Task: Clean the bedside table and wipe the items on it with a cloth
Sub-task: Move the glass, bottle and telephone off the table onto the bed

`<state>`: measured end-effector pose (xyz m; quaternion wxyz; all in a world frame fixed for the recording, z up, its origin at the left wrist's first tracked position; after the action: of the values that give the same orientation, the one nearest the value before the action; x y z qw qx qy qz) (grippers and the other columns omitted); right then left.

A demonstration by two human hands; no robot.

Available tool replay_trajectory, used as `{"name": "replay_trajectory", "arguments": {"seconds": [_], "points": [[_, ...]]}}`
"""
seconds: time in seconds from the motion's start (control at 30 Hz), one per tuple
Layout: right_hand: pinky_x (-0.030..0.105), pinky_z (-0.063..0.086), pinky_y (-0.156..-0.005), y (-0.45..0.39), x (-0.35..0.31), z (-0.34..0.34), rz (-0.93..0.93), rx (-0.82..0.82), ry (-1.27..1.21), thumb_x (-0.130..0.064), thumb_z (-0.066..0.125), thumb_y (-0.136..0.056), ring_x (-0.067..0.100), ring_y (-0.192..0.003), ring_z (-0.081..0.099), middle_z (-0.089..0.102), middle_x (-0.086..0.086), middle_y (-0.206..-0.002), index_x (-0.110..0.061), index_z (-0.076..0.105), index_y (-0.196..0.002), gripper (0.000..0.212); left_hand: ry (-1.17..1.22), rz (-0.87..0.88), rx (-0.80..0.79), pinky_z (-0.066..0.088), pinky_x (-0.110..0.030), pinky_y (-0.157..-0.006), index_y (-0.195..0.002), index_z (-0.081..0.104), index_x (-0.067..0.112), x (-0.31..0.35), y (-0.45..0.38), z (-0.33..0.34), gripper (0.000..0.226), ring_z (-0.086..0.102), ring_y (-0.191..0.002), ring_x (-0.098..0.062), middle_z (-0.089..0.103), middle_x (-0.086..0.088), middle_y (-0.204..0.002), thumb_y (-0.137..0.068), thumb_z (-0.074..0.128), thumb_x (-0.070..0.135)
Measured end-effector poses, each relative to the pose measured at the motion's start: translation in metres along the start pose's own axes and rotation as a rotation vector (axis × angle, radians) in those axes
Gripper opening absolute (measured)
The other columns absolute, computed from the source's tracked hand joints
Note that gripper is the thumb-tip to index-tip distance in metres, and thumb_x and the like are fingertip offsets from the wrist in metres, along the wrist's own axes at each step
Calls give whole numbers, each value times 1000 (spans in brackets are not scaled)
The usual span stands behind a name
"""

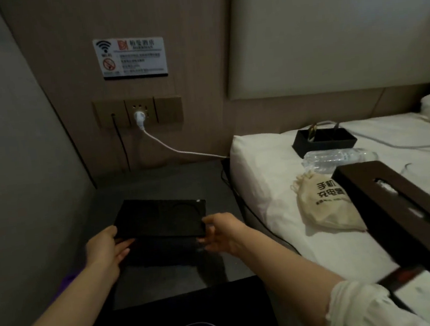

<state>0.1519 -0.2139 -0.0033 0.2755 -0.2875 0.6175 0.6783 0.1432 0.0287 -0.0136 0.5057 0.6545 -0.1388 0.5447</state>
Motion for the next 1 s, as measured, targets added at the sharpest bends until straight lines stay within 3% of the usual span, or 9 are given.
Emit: {"name": "replay_trajectory", "arguments": {"seconds": [0.13,0.27,0.43,0.63,0.77,0.87,0.9,1.0], "points": [[24,44,-52,38,-11,-22,-30,-71,-56,-16,47,-98,12,-67,63,58,1,-76,-15,53,-95,7,40,29,-84,40,-25,-62,-131,51,15,22,33,26,33,60,-73,-16,63,-9,-114,-99,45,22],[23,42,-52,68,-24,-57,-96,-22,-158,-9,51,-96,14,-67,62,59,3,-78,-15,50,-89,10,72,47,-165,38,-26,-60,-126,53,15,35,69,67,32,61,-71,-14,63,-2,-85,-99,47,31],[20,42,-45,81,-49,-98,-169,122,-364,-5,46,-97,16,-67,62,59,7,-80,-10,54,-91,11,85,-6,-376,41,-31,-69,-137,46,17,33,116,133,48,63,-87,-20,62,-4,-113,-99,39,46],[18,44,-34,59,-81,-142,-283,329,-559,1,38,-97,21,-60,60,60,15,-78,-6,50,-105,16,-25,-70,-516,40,-30,-66,-133,51,17,3,153,183,45,61,-83,-19,64,-2,-97,-100,36,43],[31,48,-48,37,-93,-157,-335,419,-654,2,36,-96,26,-65,62,57,15,-80,-7,44,-111,19,-106,-51,-590,39,-39,-90,-135,50,14,2,157,219,45,57,-104,-22,61,-5,-123,-101,35,39],[34,50,-53,23,-96,-162,-337,437,-677,5,34,-94,35,-81,67,55,15,-77,-6,41,-111,21,-169,-47,-638,37,-40,-96,-135,50,14,1,161,246,46,53,-114,-20,57,-2,-132,-102,35,41],[31,50,-48,19,-98,-163,-334,451,-681,6,34,-93,35,-78,68,55,16,-76,-6,41,-111,23,-186,-45,-655,39,-39,-93,-134,50,13,-1,164,255,46,52,-114,-18,56,-1,-132,-102,35,41],[23,45,-32,7,-101,-168,-328,503,-690,7,36,-92,23,-40,61,55,21,-67,-4,42,-108,21,-196,-55,-678,42,-28,-75,-133,50,14,-7,169,275,44,50,-121,-14,56,1,-128,-102,35,41]]}}
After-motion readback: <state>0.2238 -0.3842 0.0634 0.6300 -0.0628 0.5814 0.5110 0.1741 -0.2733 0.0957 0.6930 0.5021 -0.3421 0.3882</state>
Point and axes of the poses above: each hand's wrist, its own y-axis away from the middle knuckle, its own z-axis out of the palm, x = y × z, the point moved 4 cm from there along -y, towards the middle knuckle
